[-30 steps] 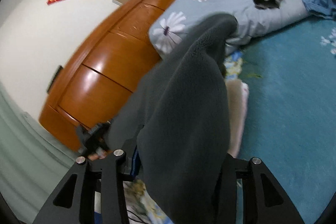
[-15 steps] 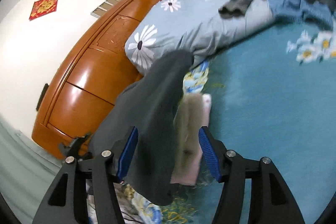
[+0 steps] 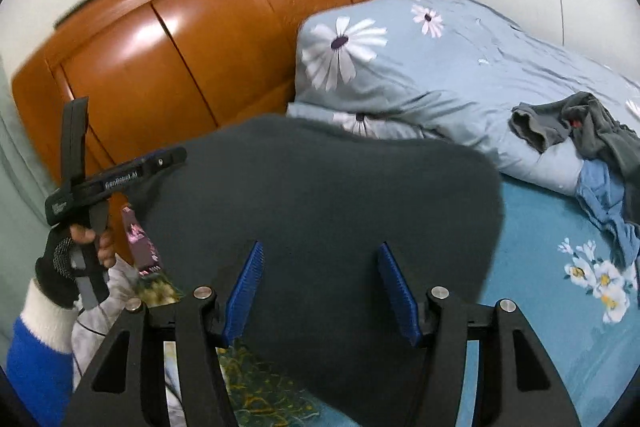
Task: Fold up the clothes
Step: 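Lift the folded black jacket with both grippers and carry it toward the clothes stack, then lower the folded jacket onto the stack of folded clothes with both grippers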
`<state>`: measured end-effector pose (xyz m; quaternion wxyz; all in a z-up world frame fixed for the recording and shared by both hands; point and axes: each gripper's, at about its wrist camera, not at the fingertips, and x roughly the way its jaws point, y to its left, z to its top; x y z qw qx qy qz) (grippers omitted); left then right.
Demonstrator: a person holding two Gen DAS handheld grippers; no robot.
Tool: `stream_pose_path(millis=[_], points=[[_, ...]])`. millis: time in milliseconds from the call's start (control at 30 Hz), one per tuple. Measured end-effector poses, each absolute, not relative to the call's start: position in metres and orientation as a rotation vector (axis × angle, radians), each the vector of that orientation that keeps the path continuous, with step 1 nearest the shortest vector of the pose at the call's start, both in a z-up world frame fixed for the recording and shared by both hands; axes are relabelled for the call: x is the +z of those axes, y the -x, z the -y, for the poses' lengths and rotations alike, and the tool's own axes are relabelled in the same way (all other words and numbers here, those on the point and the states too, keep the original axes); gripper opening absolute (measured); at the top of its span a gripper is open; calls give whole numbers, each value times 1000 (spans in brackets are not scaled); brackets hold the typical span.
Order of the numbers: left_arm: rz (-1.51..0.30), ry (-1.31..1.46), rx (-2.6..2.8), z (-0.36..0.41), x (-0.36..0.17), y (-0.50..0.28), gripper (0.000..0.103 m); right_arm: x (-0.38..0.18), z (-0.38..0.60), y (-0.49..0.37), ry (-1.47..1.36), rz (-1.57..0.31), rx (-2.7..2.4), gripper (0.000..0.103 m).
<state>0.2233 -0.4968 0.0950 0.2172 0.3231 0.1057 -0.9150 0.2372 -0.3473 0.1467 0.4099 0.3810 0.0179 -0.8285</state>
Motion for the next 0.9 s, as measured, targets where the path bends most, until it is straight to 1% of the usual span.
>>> stream_pose_path(millis=[67, 233, 367, 633, 800, 900], points=[[-299, -873, -2535, 502, 86, -227, 60, 145, 364, -239, -956, -62, -2066, 62], [-439, -830, -2550, 522, 70, -235, 61, 142, 402, -248, -911, -197, -2069, 64], [-479, -809, -2549, 529, 62, -228, 61, 135, 412, -236, -932, -158, -2064, 65], [-414, -793, -2515, 515, 70, -214, 62, 126, 403, -224, -973, -78, -2064, 65], [-398, -757, -2462, 501, 83, -221, 62, 139, 396, -236, -940, -52, -2069, 65], [-415, -722, -2420, 490, 93, -228, 66, 150, 391, -249, -917, -6, -2058, 65]])
